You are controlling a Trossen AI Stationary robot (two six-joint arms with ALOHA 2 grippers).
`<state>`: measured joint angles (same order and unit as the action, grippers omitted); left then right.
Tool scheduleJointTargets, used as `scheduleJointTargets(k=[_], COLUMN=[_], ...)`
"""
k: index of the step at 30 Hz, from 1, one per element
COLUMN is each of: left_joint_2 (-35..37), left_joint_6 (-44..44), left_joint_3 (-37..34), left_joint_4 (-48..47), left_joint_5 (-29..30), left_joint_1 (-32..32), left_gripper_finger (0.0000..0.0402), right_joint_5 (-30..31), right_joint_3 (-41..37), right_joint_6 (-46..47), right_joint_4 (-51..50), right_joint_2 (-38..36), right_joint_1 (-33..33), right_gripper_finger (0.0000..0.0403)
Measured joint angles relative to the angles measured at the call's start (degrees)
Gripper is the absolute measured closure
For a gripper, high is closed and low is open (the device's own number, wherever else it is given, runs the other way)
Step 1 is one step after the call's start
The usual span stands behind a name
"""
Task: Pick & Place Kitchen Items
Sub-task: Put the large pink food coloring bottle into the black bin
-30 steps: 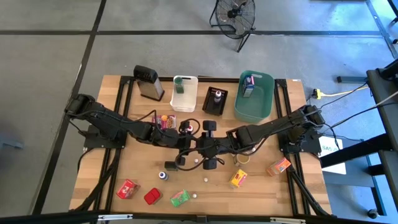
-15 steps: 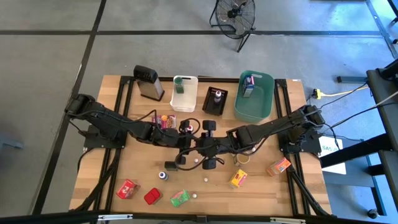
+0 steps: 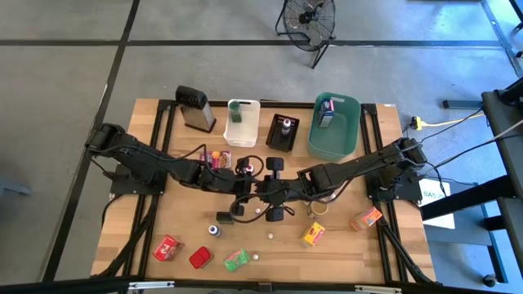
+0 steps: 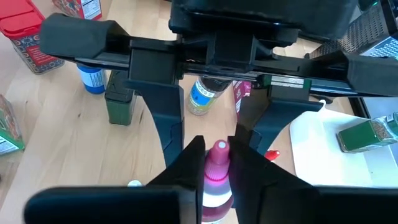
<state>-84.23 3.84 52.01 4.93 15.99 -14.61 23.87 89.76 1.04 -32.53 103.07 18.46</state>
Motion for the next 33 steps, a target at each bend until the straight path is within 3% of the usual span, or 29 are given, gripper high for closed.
scheduleJointTargets(k=[14,25,33], left_joint_2=[-0.02,0.07,0.09], left_joint_6=[0.61,0.39,0.44], left_joint_3=[0.02,0.13,0.13], left_joint_4=[-0.34,-0.13,-4.25], left_joint_5=[0.63,0.61,2.05], left_joint_1=[-0.02,-0.07,-0.15], left_gripper_finger=[0.0238,0.0175,0.0158], right_joint_5=[0.01,0.35,8.87], right_joint_3=[0.0,-0.11,1.48], right_joint_6=[-0.2,0.27,6.92], right_joint_4=[-0.37,-2.47,-11.48], right_joint_2=[0.0,0.04,-1.38], right_joint_1=[0.02,0.02,1.65], right_gripper_finger=[0.0354,0.0355,0.0355])
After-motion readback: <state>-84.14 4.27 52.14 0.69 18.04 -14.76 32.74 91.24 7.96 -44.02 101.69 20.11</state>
